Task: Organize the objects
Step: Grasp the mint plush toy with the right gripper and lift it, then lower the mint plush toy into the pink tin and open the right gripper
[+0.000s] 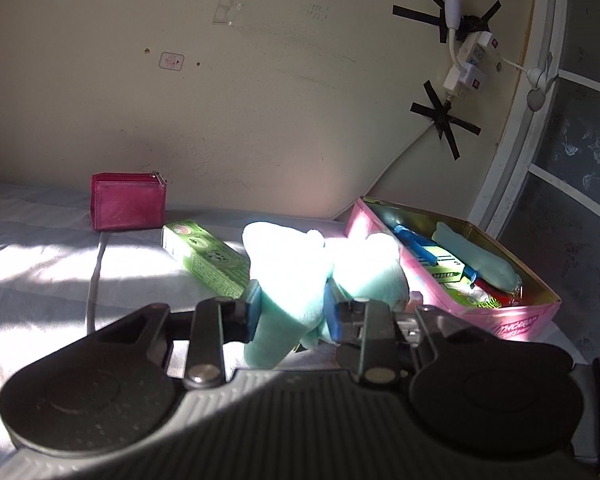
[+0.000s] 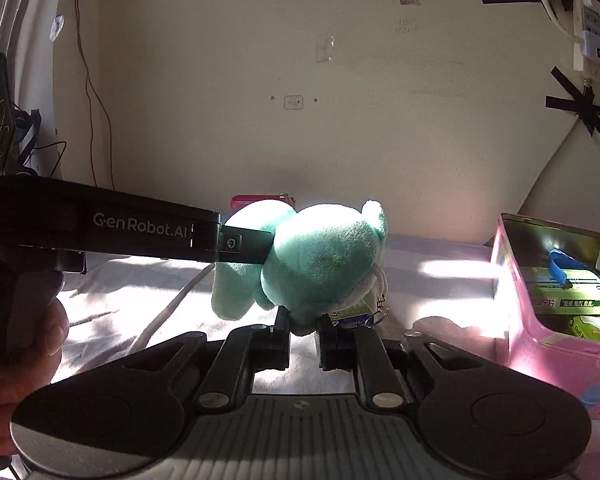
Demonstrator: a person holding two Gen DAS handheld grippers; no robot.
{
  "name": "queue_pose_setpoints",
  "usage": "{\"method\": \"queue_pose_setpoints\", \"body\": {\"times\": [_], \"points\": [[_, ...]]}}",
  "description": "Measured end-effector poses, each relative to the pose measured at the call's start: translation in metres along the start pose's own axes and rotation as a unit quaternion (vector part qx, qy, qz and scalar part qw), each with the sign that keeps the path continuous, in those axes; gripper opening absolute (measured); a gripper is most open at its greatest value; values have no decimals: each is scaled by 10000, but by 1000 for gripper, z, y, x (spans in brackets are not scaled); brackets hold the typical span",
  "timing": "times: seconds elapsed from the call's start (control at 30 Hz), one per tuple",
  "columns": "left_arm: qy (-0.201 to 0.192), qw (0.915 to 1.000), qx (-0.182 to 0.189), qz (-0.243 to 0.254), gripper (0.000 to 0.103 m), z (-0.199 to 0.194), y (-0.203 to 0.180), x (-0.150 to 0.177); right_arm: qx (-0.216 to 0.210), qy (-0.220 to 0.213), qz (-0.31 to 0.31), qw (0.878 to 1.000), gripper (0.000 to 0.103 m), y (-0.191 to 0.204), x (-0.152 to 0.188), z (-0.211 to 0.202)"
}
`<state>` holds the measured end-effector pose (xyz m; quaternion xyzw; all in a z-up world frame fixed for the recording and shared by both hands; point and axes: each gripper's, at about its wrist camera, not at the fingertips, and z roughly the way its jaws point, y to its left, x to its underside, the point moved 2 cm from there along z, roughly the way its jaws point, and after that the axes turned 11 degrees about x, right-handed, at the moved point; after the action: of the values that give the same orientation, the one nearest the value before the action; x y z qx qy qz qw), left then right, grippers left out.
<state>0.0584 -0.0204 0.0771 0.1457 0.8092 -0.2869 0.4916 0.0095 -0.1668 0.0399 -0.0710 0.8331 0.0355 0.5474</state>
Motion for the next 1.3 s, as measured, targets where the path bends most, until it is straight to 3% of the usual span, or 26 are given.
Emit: {"method": "queue_pose_setpoints", "body": {"times": [0.37, 0.63, 0.73, 0.83, 1.07, 1.3], "points": [[128, 9965, 587, 574, 34, 63, -78, -24, 691, -351, 524, 9956, 6, -90, -7, -30], [374, 9921, 912, 780, 36, 121, -150, -21, 1252, -329, 917, 9873, 7, -162, 6, -36], [493, 9924, 761, 837, 43, 139, -158, -15, 1389, -216, 975, 9853, 16, -178, 16, -29], [571, 9920, 492, 1010, 43, 147, -159, -10, 1481, -136, 1160, 9821, 50, -188, 22, -22], [469, 9920, 358, 1113, 43, 130, -148, -13, 1479, -305, 1498, 9771, 50, -191, 23, -24], [417, 9938, -14, 1032, 43, 104, -125, -13, 1437, -426, 1337, 9796, 50, -171, 11, -34]]}}
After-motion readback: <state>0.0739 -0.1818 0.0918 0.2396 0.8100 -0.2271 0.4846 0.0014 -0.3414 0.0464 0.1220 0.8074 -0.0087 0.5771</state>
